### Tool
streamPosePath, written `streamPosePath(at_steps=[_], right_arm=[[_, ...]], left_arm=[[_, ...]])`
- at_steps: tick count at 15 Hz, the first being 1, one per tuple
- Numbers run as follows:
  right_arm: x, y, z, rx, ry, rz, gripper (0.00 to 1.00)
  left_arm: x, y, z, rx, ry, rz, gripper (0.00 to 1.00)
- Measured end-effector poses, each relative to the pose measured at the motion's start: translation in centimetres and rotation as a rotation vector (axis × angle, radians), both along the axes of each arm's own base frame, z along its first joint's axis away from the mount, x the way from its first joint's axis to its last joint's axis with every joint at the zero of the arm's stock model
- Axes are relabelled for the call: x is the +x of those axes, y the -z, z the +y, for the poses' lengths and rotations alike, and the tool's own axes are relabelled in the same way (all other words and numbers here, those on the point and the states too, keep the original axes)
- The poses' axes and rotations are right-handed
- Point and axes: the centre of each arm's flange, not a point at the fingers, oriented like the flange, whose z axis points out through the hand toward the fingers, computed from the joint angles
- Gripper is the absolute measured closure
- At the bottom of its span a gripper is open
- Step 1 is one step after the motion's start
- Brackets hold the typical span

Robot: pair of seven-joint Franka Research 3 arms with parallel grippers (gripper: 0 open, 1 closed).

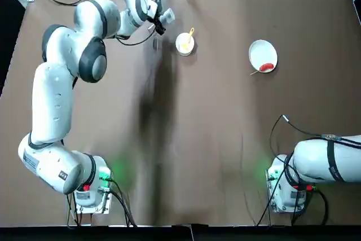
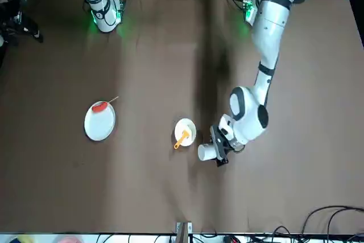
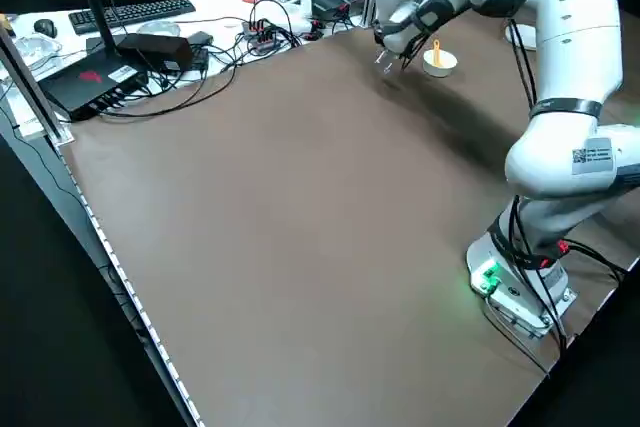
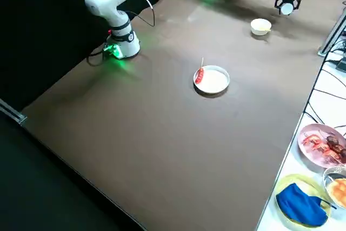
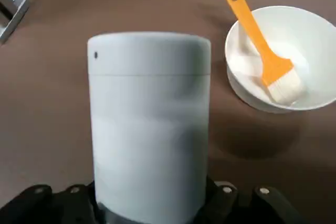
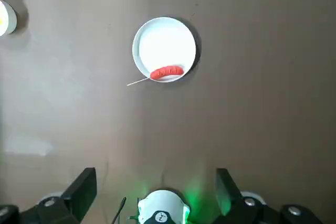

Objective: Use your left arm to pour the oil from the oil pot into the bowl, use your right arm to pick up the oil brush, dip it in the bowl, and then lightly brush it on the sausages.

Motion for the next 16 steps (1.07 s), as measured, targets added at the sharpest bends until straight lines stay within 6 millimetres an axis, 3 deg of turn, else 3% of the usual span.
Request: streamPosePath(at_steps=[5, 9, 12, 16], right_arm=[[0.3, 0.6, 0.3, 0.0, -0.006, 0.009, 0.0], [1.3, 1.8, 2.2, 0.002, -0.044, 0.017, 0.0], [2.8, 3.6, 6.3, 0.002, -0.121, 0.017, 0.0], [6.2, 8.5, 14.2, 0.004, -0.244, -0.011, 0.0]], left_arm=[[2.3, -0.7, 7.6, -0.179, 0.012, 0.107, 0.47], [3.1, -1.1, 14.1, -0.28, 0.065, 0.127, 0.47], [3.5, -1.9, 19.1, -0.355, 0.096, 0.13, 0.47], [3.2, -2.3, 27.3, -0.439, 0.146, 0.088, 0.47]])
